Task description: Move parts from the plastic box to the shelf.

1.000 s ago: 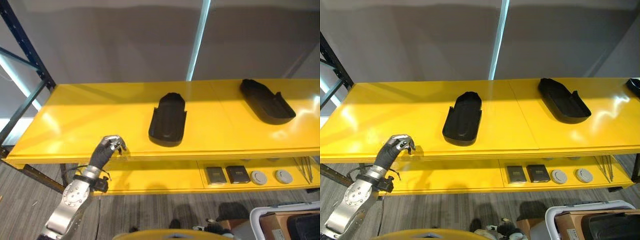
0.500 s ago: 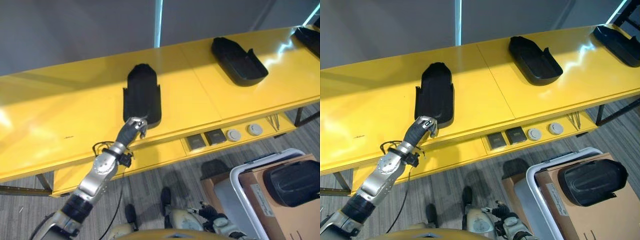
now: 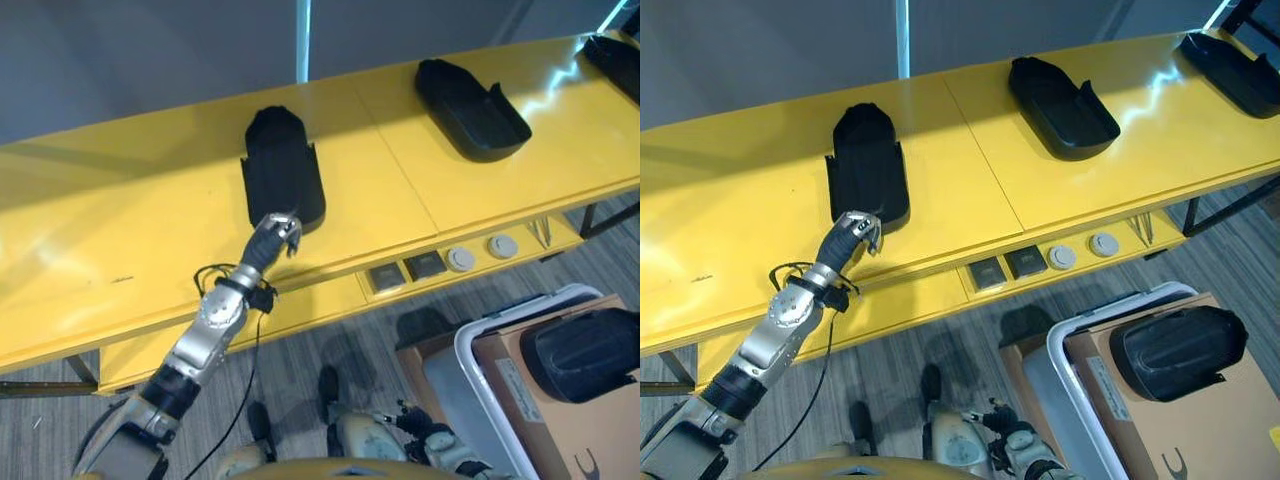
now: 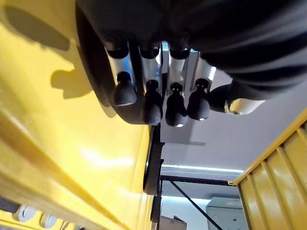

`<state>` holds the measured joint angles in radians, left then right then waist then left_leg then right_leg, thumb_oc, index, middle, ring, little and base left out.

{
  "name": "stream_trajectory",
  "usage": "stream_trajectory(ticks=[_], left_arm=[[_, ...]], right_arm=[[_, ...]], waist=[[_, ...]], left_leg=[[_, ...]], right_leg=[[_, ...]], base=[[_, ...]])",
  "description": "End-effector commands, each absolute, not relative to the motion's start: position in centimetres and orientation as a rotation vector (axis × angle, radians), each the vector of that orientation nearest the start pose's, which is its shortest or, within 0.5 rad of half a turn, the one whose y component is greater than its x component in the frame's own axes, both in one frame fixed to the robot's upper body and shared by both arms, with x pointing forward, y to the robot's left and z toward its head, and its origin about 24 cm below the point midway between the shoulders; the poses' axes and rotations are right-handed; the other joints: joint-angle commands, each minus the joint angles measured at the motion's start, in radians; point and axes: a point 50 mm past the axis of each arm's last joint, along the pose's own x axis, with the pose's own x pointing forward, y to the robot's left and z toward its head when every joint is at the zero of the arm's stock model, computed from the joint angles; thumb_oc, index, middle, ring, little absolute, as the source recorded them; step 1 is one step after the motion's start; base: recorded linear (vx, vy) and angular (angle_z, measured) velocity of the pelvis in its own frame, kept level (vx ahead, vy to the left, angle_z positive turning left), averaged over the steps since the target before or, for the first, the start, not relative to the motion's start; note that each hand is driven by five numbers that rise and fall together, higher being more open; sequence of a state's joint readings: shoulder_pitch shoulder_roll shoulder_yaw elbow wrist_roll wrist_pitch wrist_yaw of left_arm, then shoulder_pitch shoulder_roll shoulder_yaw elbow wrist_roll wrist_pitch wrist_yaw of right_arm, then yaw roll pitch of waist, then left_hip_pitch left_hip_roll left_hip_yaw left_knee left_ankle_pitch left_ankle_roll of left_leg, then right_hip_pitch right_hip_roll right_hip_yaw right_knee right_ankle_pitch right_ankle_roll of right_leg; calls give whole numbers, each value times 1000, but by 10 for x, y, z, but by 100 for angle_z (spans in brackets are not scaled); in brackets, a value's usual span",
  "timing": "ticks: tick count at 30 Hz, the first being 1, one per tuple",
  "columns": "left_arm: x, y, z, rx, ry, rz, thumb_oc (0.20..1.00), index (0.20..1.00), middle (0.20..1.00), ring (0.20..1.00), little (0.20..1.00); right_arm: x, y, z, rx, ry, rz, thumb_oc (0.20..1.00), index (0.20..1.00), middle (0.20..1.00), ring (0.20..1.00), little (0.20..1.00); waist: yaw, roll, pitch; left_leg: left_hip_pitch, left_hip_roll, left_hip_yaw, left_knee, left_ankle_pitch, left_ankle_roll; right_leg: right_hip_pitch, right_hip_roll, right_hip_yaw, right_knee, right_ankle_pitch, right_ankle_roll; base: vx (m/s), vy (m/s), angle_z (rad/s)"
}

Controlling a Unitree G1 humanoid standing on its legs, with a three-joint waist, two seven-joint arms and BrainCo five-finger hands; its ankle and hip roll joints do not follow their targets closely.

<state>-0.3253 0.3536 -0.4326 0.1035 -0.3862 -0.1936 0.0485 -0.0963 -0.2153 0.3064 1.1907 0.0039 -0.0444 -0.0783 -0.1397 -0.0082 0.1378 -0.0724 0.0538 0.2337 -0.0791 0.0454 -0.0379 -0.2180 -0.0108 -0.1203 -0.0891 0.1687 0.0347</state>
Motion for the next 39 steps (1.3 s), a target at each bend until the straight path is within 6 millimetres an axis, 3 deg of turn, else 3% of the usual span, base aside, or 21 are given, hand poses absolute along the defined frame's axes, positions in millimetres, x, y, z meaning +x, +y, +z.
stream_trajectory(ticks=[1,9,13,20,21,24,28,29,30,33,35,38,39], left_arm=[[304,119,102,73,-276,-314,200,200,200,200,200],[306,129,116,62,-340,-267,200,200,200,200,200],[289,139,117,45,-366,-284,200,200,200,200,200],[258,139,113,-19,-401,-273,200,200,200,200,200],[253,141,111,-8,-406,-253,1000,1000,1000,1000,1000],[243,145,102,22,-387,-216,1000,1000,1000,1000,1000],[221,166,48,289,-214,-79,1000,1000,1000,1000,1000],[221,166,48,290,-215,-78,1000,1000,1000,1000,1000],[211,178,25,414,-128,-35,1000,1000,1000,1000,1000],[194,198,-16,603,48,-5,1000,1000,1000,1000,1000],[189,203,-26,634,91,10,1000,1000,1000,1000,1000],[160,226,-68,652,344,125,1000,1000,1000,1000,1000],[160,226,-68,652,343,125,1000,1000,1000,1000,1000]], right_arm=[[135,-197,-155,-435,1057,91,1000,1000,1000,1000,1000],[127,-201,-157,-426,1088,76,1000,1000,1000,1000,1000],[122,-208,-158,-427,1111,61,1000,1000,1000,1000,1000],[120,-215,-158,-434,1139,24,1000,1000,1000,1000,1000],[119,-216,-158,-441,1147,19,1000,1000,1000,1000,1000],[121,-216,-158,-444,1142,6,1000,1000,1000,1000,1000],[124,-210,-158,-458,1124,-17,1000,1000,1000,1000,1000],[124,-210,-158,-458,1123,-18,1000,1000,1000,1000,1000],[126,-208,-158,-454,1115,-33,1000,1000,1000,1000,1000],[124,-206,-159,-462,1112,-36,1000,1000,1000,1000,1000],[123,-206,-159,-463,1113,-35,1000,1000,1000,1000,1000],[113,-215,-160,-467,1142,-60,1000,1000,1000,1000,1000],[113,-215,-160,-467,1142,-60,1000,1000,1000,1000,1000]], waist=[[-14,-30,12],[-8,-31,6],[14,-15,1],[58,3,-38],[70,5,-42],[92,7,-48],[158,8,-41],[157,6,-42],[177,6,-39],[206,6,-33],[209,5,-32],[244,-4,-28],[243,-4,-29]], left_leg=[[22,78,-56,-8,-64,-44],[44,82,-51,-8,-66,-46],[103,78,-63,-8,-77,-46],[170,66,-101,-8,-95,-40],[181,62,-113,-8,-99,-38],[197,55,-131,-8,-101,-34],[239,44,-172,-6,-119,-26],[237,42,-173,-7,-114,-25],[237,37,-192,-5,-113,-22],[233,29,-220,-3,-110,-19],[228,27,-230,-2,-108,-19],[197,20,-270,1,-96,-16],[195,19,-272,1,-96,-16]], right_leg=[[40,-48,5,2,-111,85],[66,-43,0,2,-121,82],[137,-52,-15,2,-137,82],[232,-76,-57,2,-159,80],[250,-79,-65,2,-164,80],[277,-87,-83,2,-167,79],[343,-102,-128,4,-182,83],[341,-104,-129,3,-179,83],[354,-112,-143,3,-181,85],[365,-121,-173,7,-182,88],[366,-124,-184,7,-181,90],[360,-136,-228,16,-180,95],[360,-136,-230,16,-180,95]], base=[[11,-27,-8],[4,-5,-1],[5,21,4],[1,21,19],[11,19,18],[30,19,26],[31,13,34],[12,18,35],[-2,20,29],[-1,31,28],[-15,20,27],[-34,30,23],[-25,24,15]])
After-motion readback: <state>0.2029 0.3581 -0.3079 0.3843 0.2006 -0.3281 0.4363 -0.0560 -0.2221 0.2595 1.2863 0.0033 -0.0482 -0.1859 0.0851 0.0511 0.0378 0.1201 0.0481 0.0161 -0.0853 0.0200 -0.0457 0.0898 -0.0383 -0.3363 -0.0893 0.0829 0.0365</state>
